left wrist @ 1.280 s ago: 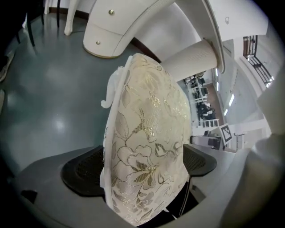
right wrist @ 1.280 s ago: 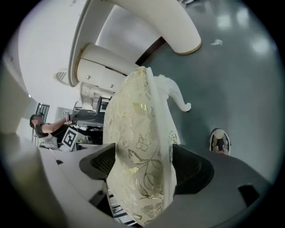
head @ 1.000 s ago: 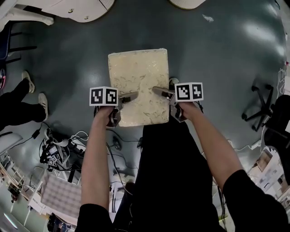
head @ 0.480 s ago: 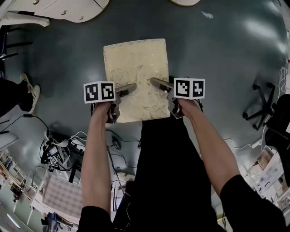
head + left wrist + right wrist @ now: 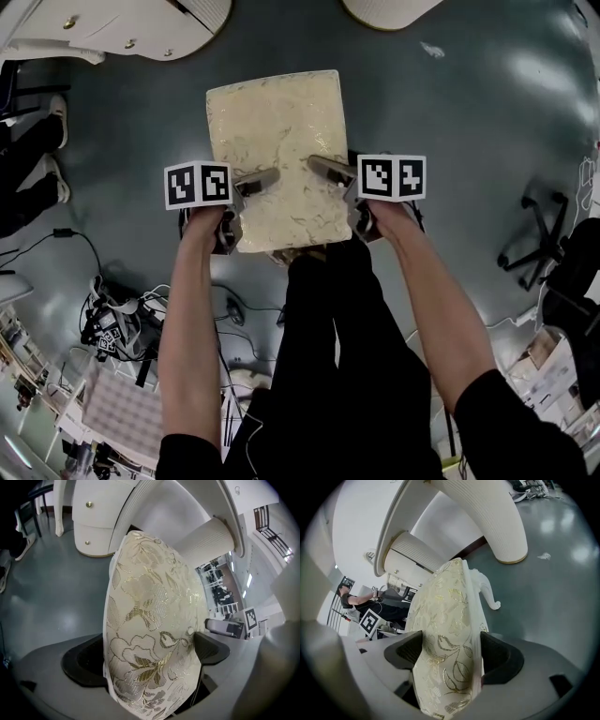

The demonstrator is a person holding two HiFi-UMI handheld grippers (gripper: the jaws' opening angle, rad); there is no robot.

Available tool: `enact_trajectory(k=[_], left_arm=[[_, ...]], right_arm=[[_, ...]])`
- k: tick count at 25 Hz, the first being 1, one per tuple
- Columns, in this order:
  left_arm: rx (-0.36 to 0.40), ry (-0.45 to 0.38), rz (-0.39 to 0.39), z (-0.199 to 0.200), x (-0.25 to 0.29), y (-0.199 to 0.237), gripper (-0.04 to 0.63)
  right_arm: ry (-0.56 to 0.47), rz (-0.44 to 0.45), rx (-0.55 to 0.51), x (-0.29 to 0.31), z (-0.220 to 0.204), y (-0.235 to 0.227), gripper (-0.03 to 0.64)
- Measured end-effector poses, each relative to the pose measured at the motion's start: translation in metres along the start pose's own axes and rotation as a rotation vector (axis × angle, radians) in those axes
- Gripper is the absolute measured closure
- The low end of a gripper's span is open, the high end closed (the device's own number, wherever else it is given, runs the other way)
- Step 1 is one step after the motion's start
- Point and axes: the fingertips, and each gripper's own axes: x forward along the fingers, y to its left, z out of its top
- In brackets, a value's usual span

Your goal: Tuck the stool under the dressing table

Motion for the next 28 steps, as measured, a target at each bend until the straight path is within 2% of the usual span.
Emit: enact_trajectory(k=[4,7,10,18,24,28], left_arm=[[0.056,-0.047,0.017,0.013,-0.015,-0.011,0.021],[0.062,-0.052,0.0,0.023,-0.018,-0.021,0.021],[0.066,-0.065,-0.008,0.068,-0.005,-0.025,0.02],[0.081,-0.105,-0.025,0.159,0.031,-0.03,0.02],[0.116,-0.161,-0.019,0.237,0.032,-0.024,0.017],[0.102,-0.209,0.014,0.27,0.034,-0.031,0.011]], right_arm=[[-0.064,0.017,-0.01,-0.011,0.01,0.011,0.276],[-0.086,0.009,-0.027,-0.021,0.021,0.015,0.276],[-0.118,0.001,-0.043,-0.014,0.065,0.002,0.276],[-0.163,-0.016,-0.074,0.005,0.153,-0.035,0.276],[-0.234,-0.021,-0.096,0.026,0.224,-0.036,0.276],[-0.239,-0.021,-0.129,0.03,0.262,-0.043,0.276]])
